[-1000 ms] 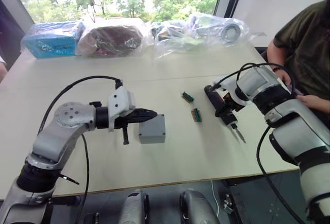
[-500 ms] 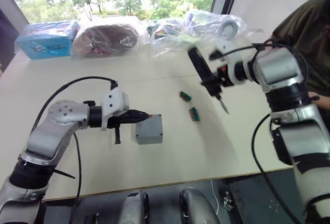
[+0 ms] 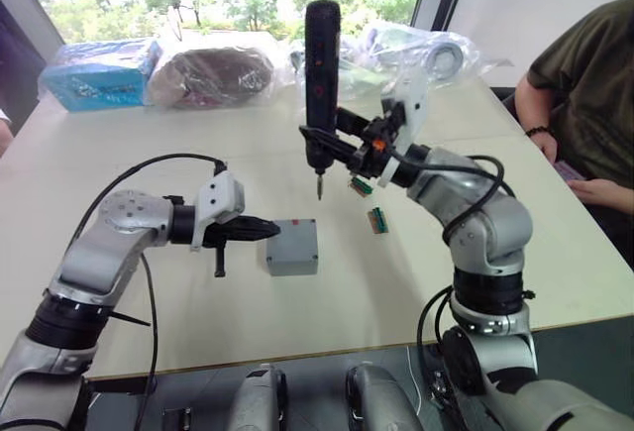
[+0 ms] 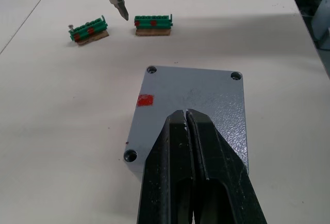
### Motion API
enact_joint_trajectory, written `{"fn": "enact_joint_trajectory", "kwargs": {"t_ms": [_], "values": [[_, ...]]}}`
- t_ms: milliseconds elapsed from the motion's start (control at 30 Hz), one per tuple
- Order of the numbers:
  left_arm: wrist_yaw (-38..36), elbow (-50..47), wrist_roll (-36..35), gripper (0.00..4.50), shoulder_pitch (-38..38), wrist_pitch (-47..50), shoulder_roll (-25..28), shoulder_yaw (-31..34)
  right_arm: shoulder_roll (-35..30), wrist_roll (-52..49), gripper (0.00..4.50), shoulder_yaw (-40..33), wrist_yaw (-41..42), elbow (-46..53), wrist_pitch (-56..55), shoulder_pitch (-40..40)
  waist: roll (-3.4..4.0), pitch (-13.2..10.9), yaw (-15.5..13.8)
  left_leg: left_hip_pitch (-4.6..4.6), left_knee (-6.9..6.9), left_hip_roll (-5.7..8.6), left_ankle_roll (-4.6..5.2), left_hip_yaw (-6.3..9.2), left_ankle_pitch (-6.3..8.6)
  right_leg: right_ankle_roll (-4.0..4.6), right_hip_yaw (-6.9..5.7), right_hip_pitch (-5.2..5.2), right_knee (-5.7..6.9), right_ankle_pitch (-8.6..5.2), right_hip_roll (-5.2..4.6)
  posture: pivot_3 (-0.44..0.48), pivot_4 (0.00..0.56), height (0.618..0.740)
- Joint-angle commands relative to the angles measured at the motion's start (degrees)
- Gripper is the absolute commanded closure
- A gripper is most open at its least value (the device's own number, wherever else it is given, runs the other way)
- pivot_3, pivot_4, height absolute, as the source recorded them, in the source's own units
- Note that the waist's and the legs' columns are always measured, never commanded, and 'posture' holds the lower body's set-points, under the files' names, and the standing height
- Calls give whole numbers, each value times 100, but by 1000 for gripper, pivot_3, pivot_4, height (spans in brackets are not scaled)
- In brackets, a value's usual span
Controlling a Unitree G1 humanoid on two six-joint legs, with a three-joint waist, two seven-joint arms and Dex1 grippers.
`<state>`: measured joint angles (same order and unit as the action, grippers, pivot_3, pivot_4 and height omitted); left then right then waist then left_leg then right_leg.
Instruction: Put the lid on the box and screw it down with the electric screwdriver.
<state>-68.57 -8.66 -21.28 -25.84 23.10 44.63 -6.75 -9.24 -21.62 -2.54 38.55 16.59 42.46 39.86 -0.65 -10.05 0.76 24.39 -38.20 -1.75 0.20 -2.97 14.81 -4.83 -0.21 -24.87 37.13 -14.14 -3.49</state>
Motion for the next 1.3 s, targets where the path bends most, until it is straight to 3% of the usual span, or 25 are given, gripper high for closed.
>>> {"fn": "enact_joint_trajectory", "kwargs": {"t_ms": [33,400,1300], "values": [[-41,91,133,4500,-115,-159,-58,-100,93,-128,2637,227,-78,450,-530,-150,0,0,3,0,0,0,0,0,0,0,0,0,0,0,0,0,150,740],[-24,582,592,4500,-141,-469,-258,-432,109,14,2637,728,-315,452,-1276,-805,-1,1,-7,-4,-2,0,0,1,0,0,0,3,1,0,0,0,150,740],[-70,572,694,4500,-119,-518,-354,-529,-85,498,2637,1171,-496,-11,-2303,-1347,-5,4,-9,-30,-1,-1,0,1,0,1,0,27,-2,-1,0,0,150,740]]}}
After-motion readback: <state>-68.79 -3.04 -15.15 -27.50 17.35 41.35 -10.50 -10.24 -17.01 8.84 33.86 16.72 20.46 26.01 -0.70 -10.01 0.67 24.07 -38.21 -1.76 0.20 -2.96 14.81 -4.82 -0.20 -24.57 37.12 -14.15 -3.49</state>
